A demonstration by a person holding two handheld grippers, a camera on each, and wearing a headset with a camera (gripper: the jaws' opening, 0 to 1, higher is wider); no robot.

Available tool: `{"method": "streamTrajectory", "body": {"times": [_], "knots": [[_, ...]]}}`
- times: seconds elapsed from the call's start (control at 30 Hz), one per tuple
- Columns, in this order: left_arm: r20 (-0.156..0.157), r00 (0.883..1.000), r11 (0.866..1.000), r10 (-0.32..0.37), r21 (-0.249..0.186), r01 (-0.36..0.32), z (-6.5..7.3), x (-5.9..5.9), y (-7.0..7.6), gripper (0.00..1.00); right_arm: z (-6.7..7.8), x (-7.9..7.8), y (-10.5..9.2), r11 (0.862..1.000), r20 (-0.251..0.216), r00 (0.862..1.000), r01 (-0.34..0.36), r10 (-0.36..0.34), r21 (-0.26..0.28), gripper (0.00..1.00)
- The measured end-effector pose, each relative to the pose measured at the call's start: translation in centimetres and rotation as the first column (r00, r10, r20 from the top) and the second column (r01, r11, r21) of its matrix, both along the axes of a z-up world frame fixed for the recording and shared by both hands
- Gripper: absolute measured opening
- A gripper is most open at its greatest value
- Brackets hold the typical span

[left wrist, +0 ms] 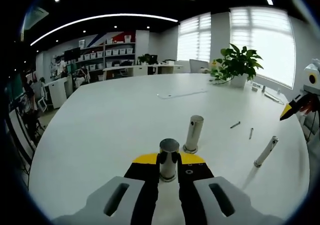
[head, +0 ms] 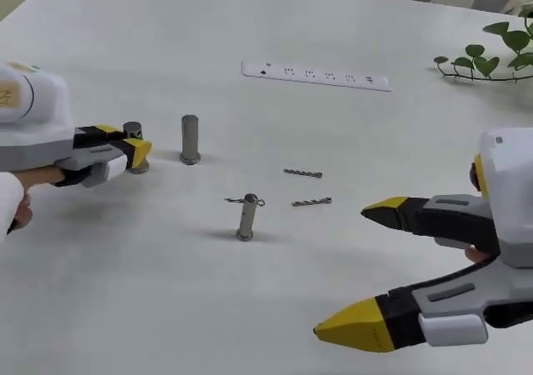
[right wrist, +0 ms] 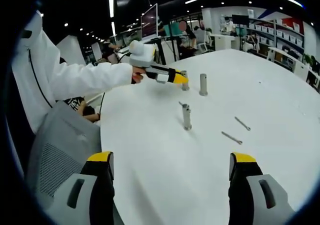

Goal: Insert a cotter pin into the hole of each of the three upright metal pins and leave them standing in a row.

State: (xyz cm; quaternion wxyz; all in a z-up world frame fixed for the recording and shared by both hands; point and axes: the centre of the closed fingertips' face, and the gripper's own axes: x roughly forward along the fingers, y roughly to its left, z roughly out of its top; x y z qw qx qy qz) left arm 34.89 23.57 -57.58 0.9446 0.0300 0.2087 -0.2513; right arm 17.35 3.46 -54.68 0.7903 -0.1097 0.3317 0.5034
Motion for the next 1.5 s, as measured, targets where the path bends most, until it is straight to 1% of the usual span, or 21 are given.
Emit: {"method": "streamTrajectory", "body": {"times": [0.03,0.07,0.23,0.3,0.37,0.43,0.5,0.53,0.6,0.67,0.73,0.77,0.8,0.83,0.87,1.0,1.1,1.17,1.27,1.43,1.5], "knots": [[-0.004,1.0,1.0,-0.001,-0.003,0.001,0.0,0.0,0.0,0.1,0.0,0.0,0.0,1.0,-0.001,1.0,0.0,0.0,0.0,0.95],[-0.015,1.0,1.0,0.016,-0.023,-0.016,0.0,0.0,0.1,0.1,0.0,0.0,0.0,1.0,-0.001,1.0,0.002,-0.002,-0.001,0.95],[-0.003,1.0,1.0,0.024,0.016,-0.024,-0.1,0.1,0.1,0.1,0.2,0.2,0.0,1.0,0.012,1.0,0.014,-0.014,0.003,0.96],[-0.01,0.999,0.999,0.041,0.013,-0.041,0.0,0.0,0.1,0.09,0.3,0.4,0.0,1.0,0.017,0.999,0.028,-0.028,0.011,0.96],[-0.013,0.999,0.998,0.052,0.028,-0.052,0.0,-0.2,0.2,0.09,0.4,0.5,0.0,0.999,0.022,0.999,0.036,-0.036,0.016,0.96],[-0.035,0.996,0.997,0.077,0.014,-0.076,0.0,-0.6,0.3,0.09,0.5,0.6,-0.1,0.999,0.025,0.999,0.045,-0.045,0.019,0.97],[-0.06,0.994,0.996,0.094,0.003,-0.094,0.1,-1.4,0.3,0.09,0.6,0.5,-0.2,0.999,0.027,0.999,0.041,-0.042,0.019,0.97],[-0.074,0.993,0.996,0.094,0.016,-0.093,0.2,-2.0,0.2,0.09,0.6,0.4,-0.2,0.999,0.027,0.999,0.032,-0.033,0.016,0.97],[-0.063,0.995,0.996,0.083,0.04,-0.08,0.4,-2.7,0.0,0.09,0.5,0.3,-0.2,1.0,0.025,0.999,0.025,-0.025,0.007,0.97],[-0.059,0.995,0.996,0.085,0.037,-0.083,0.9,-3.6,-0.1,0.09,0.5,0.2,-0.3,1.0,0.023,1.0,0.013,-0.013,0.001,0.97],[-0.065,0.993,0.995,0.103,0.012,-0.103,1.5,-4.5,-0.2,0.09,0.7,0.1,-0.2,1.0,0.024,1.0,0.006,-0.006,0.002,0.97],[-0.067,0.99,0.992,0.122,-0.015,-0.123,1.8,-4.8,-0.2,0.09,0.8,0.1,-0.2,1.0,0.027,1.0,0.002,-0.002,0.005,0.97],[-0.082,0.986,0.987,0.144,-0.057,-0.149,2.1,-5.4,-0.4,0.09,1.1,0.1,-0.1,1.0,0.032,0.999,-0.005,0.005,0.012,0.97],[-0.078,0.987,0.988,0.139,-0.059,-0.144,2.3,-5.8,-0.6,0.09,1.2,0.1,0.0,1.0,0.033,0.999,-0.009,0.009,0.016,0.97],[-0.07,0.986,0.984,0.153,-0.076,-0.158,2.7,-6.2,-0.7,0.09,1.3,0.0,0.0,1.0,0.034,0.999,-0.013,0.012,0.019,0.96],[-0.064,0.984,0.984,0.167,-0.059,-0.17,3.3,-7.8,-1.4,0.09,1.6,0.0,0.3,0.999,0.038,0.999,-0.028,0.026,0.039,0.96],[-0.062,0.981,0.983,0.181,-0.027,-0.183,3.5,-9.1,-1.8,0.09,2.0,-0.1,0.4,0.998,0.049,0.998,-0.036,0.033,0.049,0.96],[-0.07,0.979,0.981,0.193,-0.021,-0.195,3.6,-9.7,-1.9,0.09,2.4,-0.4,0.4,0.997,0.053,0.998,-0.047,0.044,0.063,0.95],[-0.089,0.974,0.978,0.206,0.0,-0.207,3.7,-11.4,-2.7,0.09,2.6,-0.8,0.2,0.996,0.057,0.997,-0.055,0.051,0.076,0.95],[-0.091,0.975,0.979,0.204,0.042,-0.201,3.8,-13.1,-4.1,0.09,2.6,-1.4,-0.5,0.995,0.058,0.996,-0.073,0.069,0.073,0.95],[-0.103,0.976,0.982,0.19,0.034,-0.188,3.6,-13.7,-4.9,0.09,2.8,-1.7,-0.9,0.994,0.057,0.996,-0.079,0.074,0.078,0.95]]}}
